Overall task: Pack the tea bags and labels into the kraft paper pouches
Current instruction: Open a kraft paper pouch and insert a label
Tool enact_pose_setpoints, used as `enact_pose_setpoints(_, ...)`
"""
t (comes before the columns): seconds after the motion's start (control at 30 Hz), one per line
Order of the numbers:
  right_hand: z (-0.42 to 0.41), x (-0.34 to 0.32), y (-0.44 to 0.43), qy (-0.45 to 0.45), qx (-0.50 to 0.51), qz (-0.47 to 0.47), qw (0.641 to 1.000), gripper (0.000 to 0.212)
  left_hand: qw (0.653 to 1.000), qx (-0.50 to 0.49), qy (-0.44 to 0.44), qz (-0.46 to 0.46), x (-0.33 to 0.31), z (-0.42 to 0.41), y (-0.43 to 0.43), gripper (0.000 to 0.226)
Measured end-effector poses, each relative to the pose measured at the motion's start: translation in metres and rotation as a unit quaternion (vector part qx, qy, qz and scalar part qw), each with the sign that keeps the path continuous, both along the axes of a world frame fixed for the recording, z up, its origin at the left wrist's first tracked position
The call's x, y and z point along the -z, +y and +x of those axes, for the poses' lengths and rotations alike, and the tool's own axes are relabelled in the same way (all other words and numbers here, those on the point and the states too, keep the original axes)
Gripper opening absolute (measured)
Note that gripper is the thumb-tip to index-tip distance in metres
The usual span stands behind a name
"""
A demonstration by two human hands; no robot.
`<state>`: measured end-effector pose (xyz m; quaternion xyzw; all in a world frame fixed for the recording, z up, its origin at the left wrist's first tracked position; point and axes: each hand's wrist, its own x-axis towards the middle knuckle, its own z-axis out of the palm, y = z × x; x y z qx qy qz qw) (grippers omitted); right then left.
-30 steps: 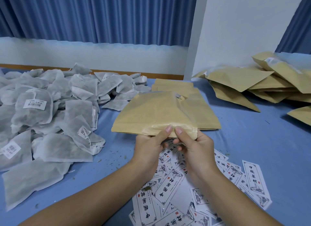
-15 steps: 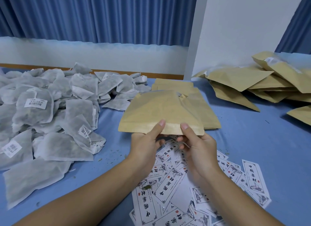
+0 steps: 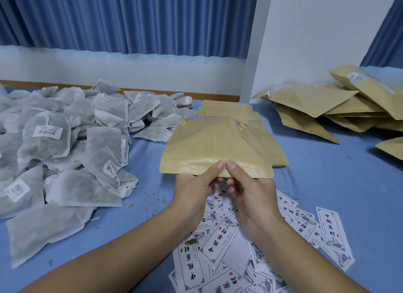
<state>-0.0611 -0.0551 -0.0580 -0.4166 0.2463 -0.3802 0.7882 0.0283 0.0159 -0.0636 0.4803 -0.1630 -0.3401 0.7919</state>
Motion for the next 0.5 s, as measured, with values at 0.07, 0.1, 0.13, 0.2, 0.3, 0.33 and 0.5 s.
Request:
enact_pose_setpoints(0.07, 0.000, -0.002, 0.000, -0.006, 0.000, -0.007, 1.000, 0.028, 1.000, 0.000, 0.002, 0.006, -0.002, 0.000, 0.000, 0.020)
enact_pose_setpoints(0.1, -0.001, -0.003, 0.000, -0.005, 0.002, -0.014, 1.000, 0.024, 1.000, 0.000, 0.006, 0.010, -0.003, 0.001, 0.000, 0.025)
enact_pose_setpoints(0.13, -0.001, -0.003, -0.001, -0.004, 0.005, -0.021, 1.000, 0.022, 1.000, 0.000, 0.008, 0.014, -0.004, 0.001, 0.000, 0.029)
enact_pose_setpoints(0.2, -0.001, -0.003, -0.004, -0.010, 0.006, -0.032, 0.999, 0.028, 1.000, 0.004, 0.005, 0.016, -0.005, 0.001, -0.001, 0.032)
enact_pose_setpoints(0.3, -0.002, -0.005, -0.005, -0.023, 0.004, -0.026, 0.999, 0.033, 1.000, -0.005, -0.010, -0.003, -0.004, -0.001, -0.001, 0.026)
enact_pose_setpoints(0.33, -0.002, -0.006, -0.007, -0.026, 0.007, -0.020, 0.999, 0.031, 1.000, -0.015, -0.011, -0.019, -0.003, -0.002, -0.002, 0.023)
enact_pose_setpoints(0.5, -0.007, -0.005, -0.016, -0.011, 0.032, -0.011, 0.999, 0.009, 0.996, -0.075, 0.034, -0.032, -0.001, 0.007, 0.001, 0.038)
